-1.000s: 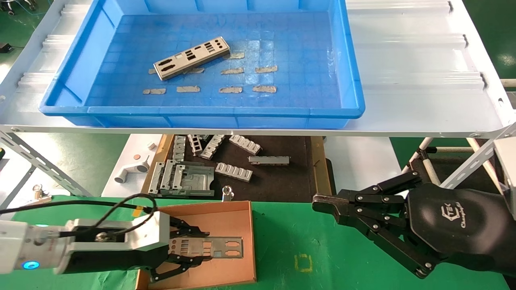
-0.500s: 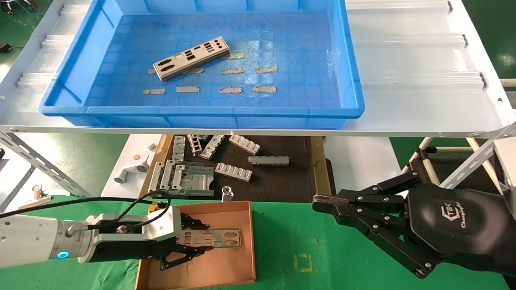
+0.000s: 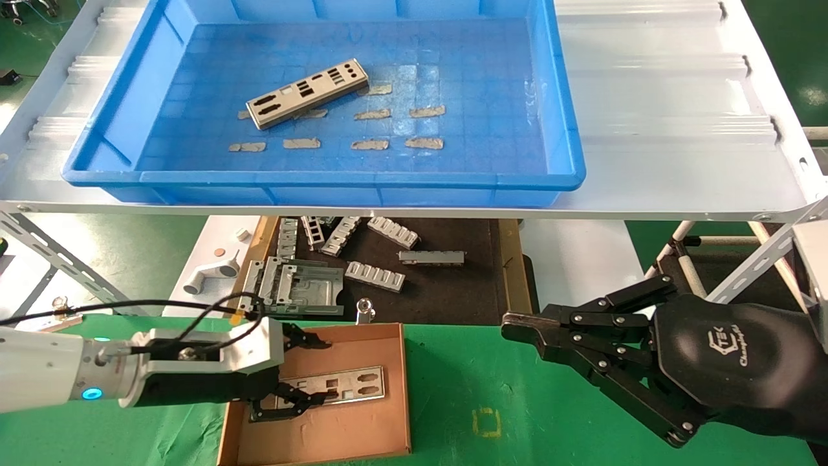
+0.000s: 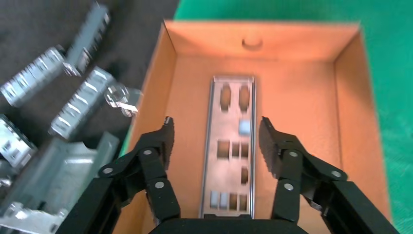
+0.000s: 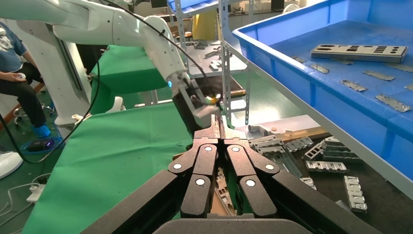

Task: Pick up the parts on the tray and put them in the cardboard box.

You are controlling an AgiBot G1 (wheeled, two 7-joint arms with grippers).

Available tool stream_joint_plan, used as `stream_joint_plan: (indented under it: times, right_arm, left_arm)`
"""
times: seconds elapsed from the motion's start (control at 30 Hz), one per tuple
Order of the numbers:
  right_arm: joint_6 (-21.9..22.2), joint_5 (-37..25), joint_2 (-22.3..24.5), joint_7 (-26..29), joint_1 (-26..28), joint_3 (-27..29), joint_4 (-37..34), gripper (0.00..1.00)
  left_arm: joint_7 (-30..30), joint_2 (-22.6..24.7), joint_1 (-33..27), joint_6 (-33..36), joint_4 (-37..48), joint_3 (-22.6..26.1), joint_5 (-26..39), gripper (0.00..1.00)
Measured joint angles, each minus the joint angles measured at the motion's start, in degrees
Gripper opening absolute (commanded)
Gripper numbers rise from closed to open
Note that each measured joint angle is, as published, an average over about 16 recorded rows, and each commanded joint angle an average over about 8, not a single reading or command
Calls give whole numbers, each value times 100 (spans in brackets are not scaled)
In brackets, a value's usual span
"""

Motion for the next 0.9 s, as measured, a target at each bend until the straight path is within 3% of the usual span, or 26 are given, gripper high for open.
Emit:
stream_joint_plan:
  times: [0.07, 0.3, 0.33, 0.9]
  right_arm:
    - [0, 0, 0, 0, 0, 0, 0, 5]
    - [0, 0, 0, 0, 0, 0, 0, 93]
    - [0, 0, 0, 0, 0, 0, 0, 100]
    - [0, 0, 0, 0, 0, 0, 0, 100]
  left_arm:
    - [-25, -36, -22, 117, -2, -42, -103, 100]
    - [-200, -167, -15, 505, -106, -282, -467, 100]
    - [-233, -181, -2, 549, -125, -326, -513, 100]
    - [-684, -310, 427, 1033, -582, -1298, -1006, 100]
